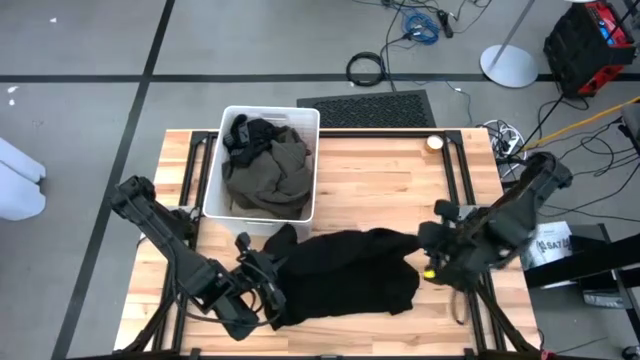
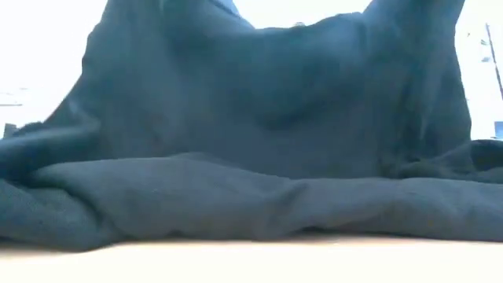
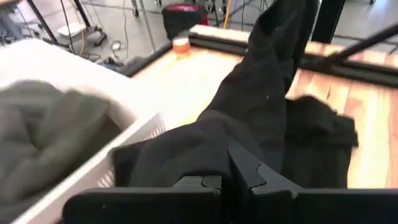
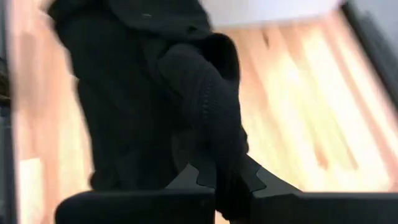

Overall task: Sort clothes
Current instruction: Put the black shirt into the white laundry bin

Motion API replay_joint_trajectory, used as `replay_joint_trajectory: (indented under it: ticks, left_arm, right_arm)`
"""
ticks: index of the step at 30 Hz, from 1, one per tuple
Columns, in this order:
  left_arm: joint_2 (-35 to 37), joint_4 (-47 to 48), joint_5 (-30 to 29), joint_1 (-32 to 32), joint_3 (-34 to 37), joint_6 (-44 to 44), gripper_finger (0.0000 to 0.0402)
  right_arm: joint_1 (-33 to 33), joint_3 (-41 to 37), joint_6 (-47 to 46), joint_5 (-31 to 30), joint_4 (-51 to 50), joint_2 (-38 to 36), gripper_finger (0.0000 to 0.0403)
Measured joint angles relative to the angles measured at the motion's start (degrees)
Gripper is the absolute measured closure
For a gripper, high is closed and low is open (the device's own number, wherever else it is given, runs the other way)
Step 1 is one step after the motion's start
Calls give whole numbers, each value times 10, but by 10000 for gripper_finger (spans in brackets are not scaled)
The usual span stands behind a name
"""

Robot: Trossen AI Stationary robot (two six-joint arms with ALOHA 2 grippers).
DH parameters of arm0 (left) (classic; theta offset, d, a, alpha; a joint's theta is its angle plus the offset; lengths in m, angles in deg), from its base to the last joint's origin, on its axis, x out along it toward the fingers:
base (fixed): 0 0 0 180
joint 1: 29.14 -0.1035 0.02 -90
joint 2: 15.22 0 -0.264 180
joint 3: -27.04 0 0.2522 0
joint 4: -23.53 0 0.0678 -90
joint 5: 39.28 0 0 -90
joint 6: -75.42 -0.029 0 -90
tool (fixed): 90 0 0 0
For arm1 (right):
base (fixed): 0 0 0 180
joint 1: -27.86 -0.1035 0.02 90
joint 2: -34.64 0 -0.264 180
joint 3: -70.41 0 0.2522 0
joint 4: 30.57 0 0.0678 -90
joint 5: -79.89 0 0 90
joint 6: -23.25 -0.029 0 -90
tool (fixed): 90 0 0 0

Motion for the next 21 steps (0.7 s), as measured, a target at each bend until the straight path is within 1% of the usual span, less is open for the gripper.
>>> replay_joint_trajectory:
  ticks: [4,7,11,14,16,19,21]
  left_arm:
    - [1,-84,32,-3,71,0,398]
    - [1,-134,72,-8,117,2,398]
    - [1,-192,130,-9,174,41,398]
    - [1,-211,177,-8,202,77,397]
    - [0,-222,212,-7,218,97,395]
    - [-4,-244,257,-7,239,125,394]
    - [-9,-261,282,-7,250,133,393]
  right_arm:
    - [23,-132,-23,38,88,-25,403]
    - [34,-214,-17,85,198,-33,403]
    - [39,-305,-6,148,348,-25,403]
    - [36,-348,-31,200,439,-14,403]
    - [28,-366,-50,222,477,-2,403]
    - [16,-380,-86,247,510,15,403]
    - [14,-385,-105,273,512,29,403]
